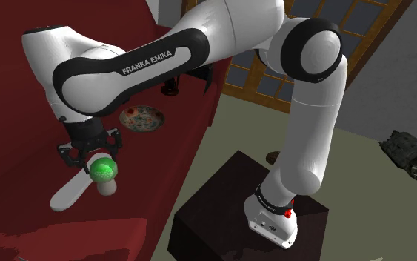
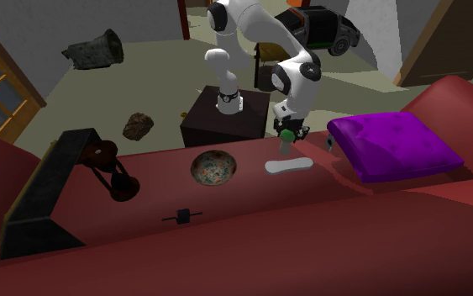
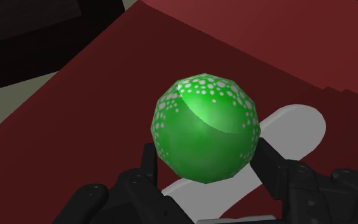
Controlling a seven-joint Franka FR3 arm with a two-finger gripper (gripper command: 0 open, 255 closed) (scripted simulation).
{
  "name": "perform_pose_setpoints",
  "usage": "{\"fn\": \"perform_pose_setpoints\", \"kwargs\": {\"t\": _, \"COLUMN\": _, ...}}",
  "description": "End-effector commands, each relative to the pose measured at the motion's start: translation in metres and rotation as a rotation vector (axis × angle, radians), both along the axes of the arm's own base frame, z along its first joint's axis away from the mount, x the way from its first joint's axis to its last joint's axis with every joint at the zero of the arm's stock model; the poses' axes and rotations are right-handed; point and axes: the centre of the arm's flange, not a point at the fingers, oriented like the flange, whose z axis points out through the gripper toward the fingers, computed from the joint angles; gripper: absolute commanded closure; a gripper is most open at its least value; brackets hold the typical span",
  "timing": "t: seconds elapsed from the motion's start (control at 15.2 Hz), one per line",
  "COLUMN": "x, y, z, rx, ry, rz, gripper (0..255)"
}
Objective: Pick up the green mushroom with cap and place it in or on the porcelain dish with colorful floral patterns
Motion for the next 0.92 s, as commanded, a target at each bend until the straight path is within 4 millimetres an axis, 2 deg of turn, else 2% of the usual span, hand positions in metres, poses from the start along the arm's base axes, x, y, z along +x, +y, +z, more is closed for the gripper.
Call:
{"fn": "perform_pose_setpoints", "kwargs": {"t": 0.0, "x": 0.000, "y": 0.000, "z": 0.005, "rx": -0.001, "ry": 0.001, "rz": 0.000, "gripper": 255}}
{"fn": "perform_pose_setpoints", "kwargs": {"t": 0.86, "x": 0.000, "y": 0.000, "z": 0.073, "rx": -0.001, "ry": 0.001, "rz": 0.000, "gripper": 255}}
